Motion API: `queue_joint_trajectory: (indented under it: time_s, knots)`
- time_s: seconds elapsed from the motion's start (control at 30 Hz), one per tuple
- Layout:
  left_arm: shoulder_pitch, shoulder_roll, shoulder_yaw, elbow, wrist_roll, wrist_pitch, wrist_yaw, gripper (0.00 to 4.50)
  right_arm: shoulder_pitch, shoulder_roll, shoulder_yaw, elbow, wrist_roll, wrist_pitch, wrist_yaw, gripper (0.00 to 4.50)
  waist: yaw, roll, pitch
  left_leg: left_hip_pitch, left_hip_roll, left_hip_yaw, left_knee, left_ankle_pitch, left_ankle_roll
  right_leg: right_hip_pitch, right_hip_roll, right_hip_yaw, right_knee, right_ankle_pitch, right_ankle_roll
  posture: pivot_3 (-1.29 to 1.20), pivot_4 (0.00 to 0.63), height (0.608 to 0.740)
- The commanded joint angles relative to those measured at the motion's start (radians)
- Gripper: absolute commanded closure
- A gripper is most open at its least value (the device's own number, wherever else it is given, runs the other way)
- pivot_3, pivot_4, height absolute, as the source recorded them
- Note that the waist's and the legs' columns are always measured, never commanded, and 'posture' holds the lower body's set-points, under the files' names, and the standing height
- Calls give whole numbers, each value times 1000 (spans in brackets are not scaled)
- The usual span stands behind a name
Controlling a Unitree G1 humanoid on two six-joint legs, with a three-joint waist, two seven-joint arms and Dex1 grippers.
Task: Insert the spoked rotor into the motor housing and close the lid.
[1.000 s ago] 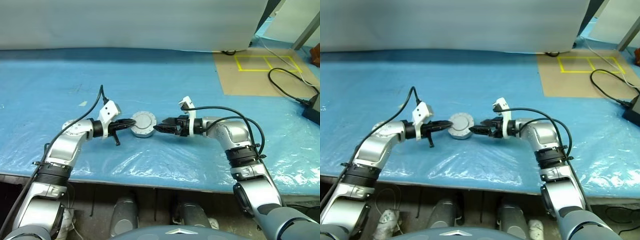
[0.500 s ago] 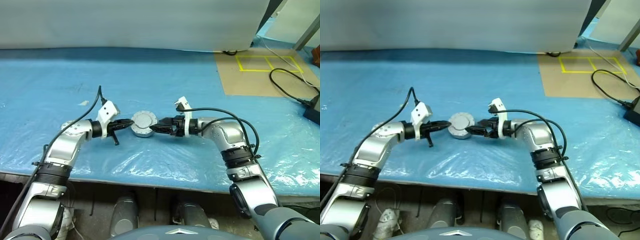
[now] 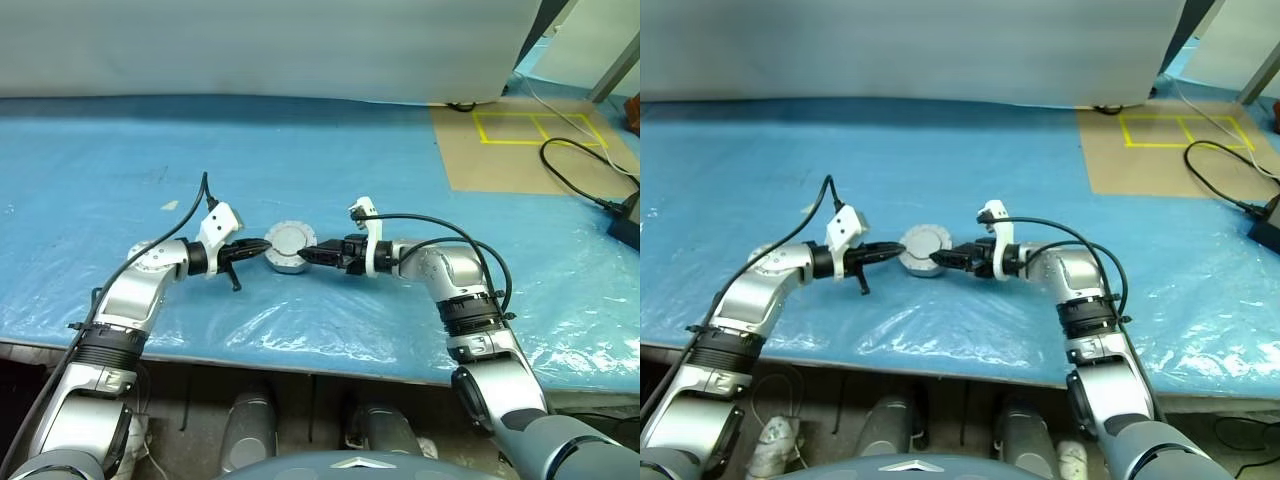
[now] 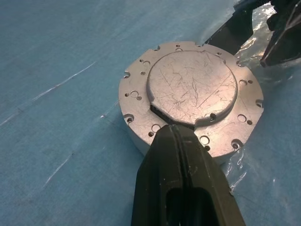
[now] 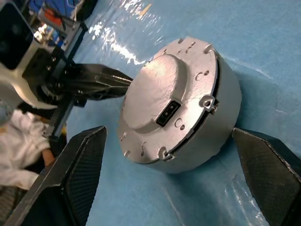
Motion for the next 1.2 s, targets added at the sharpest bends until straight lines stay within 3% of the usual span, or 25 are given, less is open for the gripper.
queue_joint_trajectory:
  time_s: [0.03, 0.17, 0.33, 0.53, 0.97, 1.07, 1.2]
  knots:
    - [-11, 6, 3, 9, 8, -11, 7, 4500, -81, 50, -167, 58, 126, 132, -75, 50, 1, 0, 0, 0, 0, 0, 1, 0, 0, 0, 0, 0, 0, 0, -1, 0, 150, 740]
    - [-6, 2, 2, 7, 11, -15, 10, 4500, -89, 61, -209, 103, 143, 191, -117, 50, 6, 0, 0, 0, 0, 0, 2, 0, 0, 0, 0, 0, 1, -1, -2, 0, 150, 740]
    - [-8, -1, 1, 5, 10, -15, 15, 4500, -41, 52, -134, 70, 119, 185, -107, 50, 8, 0, 0, -1, 0, 0, 2, 0, 0, 0, 0, 0, 1, 1, 1, 0, 150, 740]
    - [-16, -6, -1, 12, 12, -18, 22, 4500, -28, 57, -76, 78, 91, 114, -107, 50, 5, 0, 0, 0, 0, 0, 2, 0, -1, 0, 0, 0, 1, 1, 1, 0, 150, 740]
    - [-15, -2, 4, 15, 19, -20, 25, 4500, -47, 104, -113, 218, 68, -13, -176, 50, 2, 0, 0, 4, 1, 0, 3, -2, -4, 4, 0, 0, 0, -2, -3, 0, 150, 740]
    - [-17, -3, 3, 17, 21, -23, 25, 4500, -53, 96, -121, 235, 71, -31, -172, 589, 4, 0, 0, 5, 1, 0, 3, -2, -4, 5, 0, 0, 1, -2, -3, 0, 150, 740]
    - [-21, -8, 3, 20, 21, -24, 28, 4500, -53, 71, -133, 246, 86, -35, -145, 1869, 5, 0, 0, 4, 0, 0, 3, -2, -4, 4, 0, 0, -1, -2, -3, 0, 150, 740]
